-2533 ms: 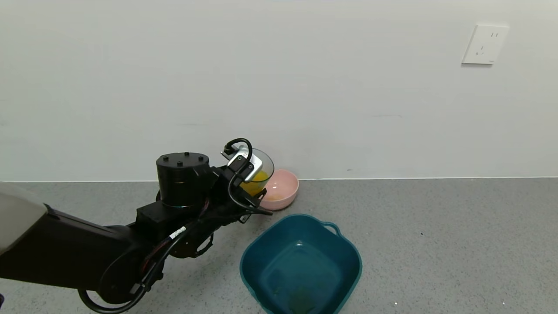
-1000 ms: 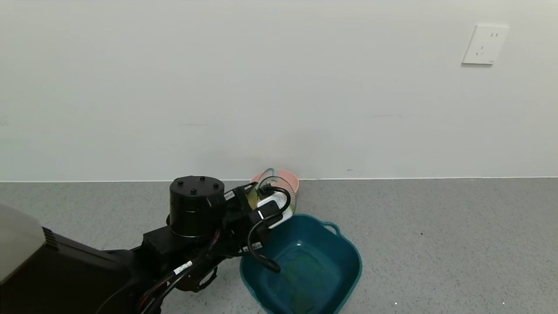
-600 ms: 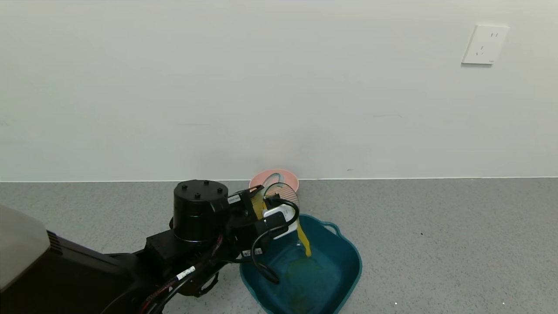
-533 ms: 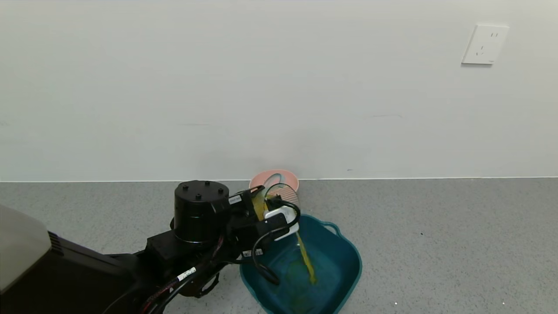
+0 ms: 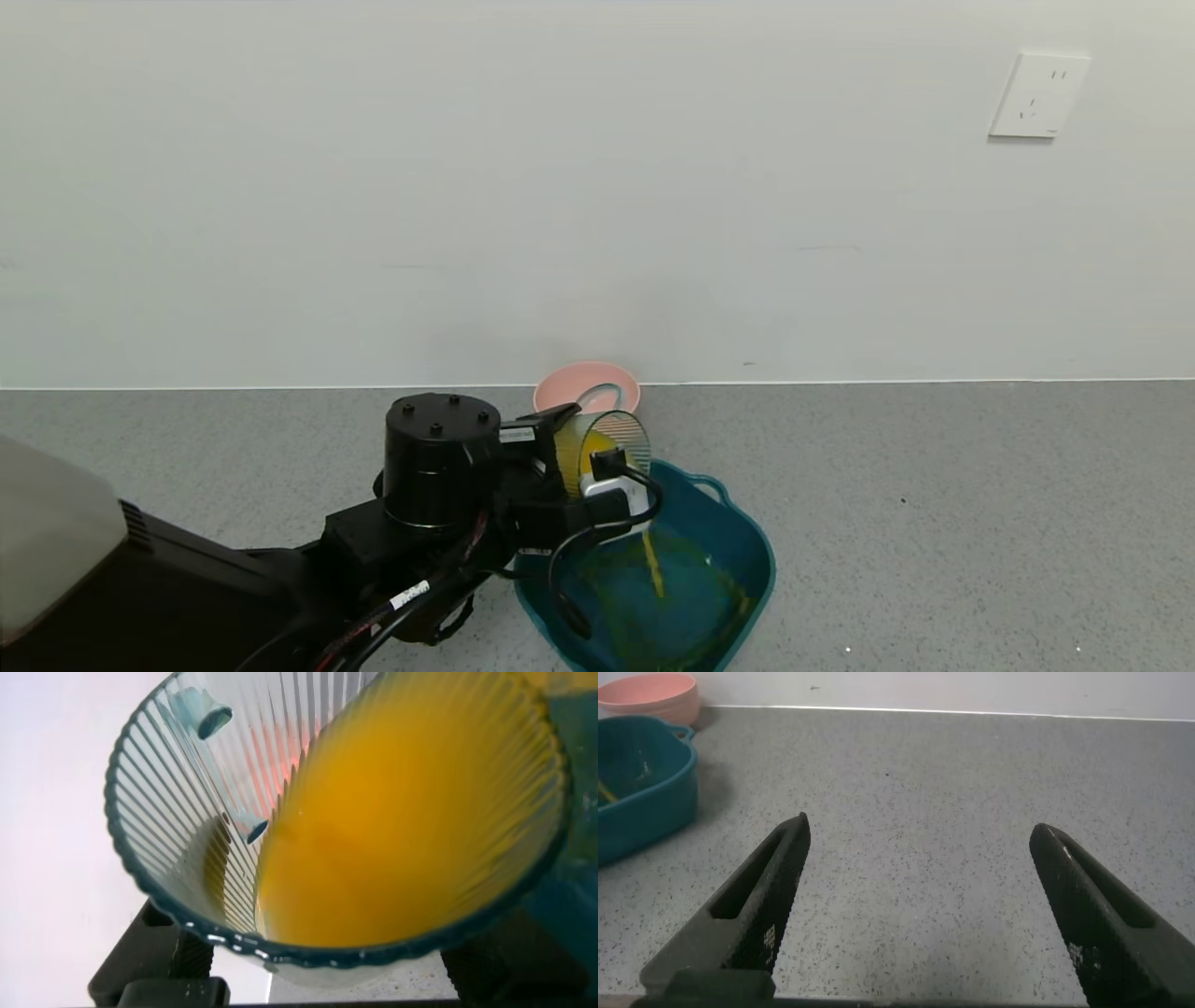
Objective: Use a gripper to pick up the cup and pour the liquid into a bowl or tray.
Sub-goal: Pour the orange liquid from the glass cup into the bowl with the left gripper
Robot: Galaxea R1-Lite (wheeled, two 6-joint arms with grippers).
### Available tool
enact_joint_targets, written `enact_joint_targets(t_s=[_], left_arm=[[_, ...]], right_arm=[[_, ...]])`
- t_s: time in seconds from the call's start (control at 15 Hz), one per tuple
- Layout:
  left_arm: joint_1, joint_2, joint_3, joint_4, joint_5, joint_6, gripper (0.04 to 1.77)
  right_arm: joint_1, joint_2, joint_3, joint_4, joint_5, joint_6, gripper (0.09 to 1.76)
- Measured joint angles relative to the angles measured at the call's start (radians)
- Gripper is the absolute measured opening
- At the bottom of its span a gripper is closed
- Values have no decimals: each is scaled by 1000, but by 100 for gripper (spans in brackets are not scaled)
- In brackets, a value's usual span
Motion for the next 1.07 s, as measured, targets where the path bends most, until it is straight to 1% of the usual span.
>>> enact_joint_targets(t_s=[0.27, 0.6, 0.93, 1.07], left_arm=[[0, 0, -6, -1, 3, 63, 132], [0, -2, -9, 1, 9, 111, 132], [-7, 0, -13, 6, 37, 158, 132], [-15, 3, -21, 13, 42, 163, 132]], right_arm=[[0, 0, 0, 0, 0, 0, 171], [0, 0, 0, 0, 0, 0, 171], [0, 0, 0, 0, 0, 0, 171], [0, 0, 0, 0, 0, 0, 171]])
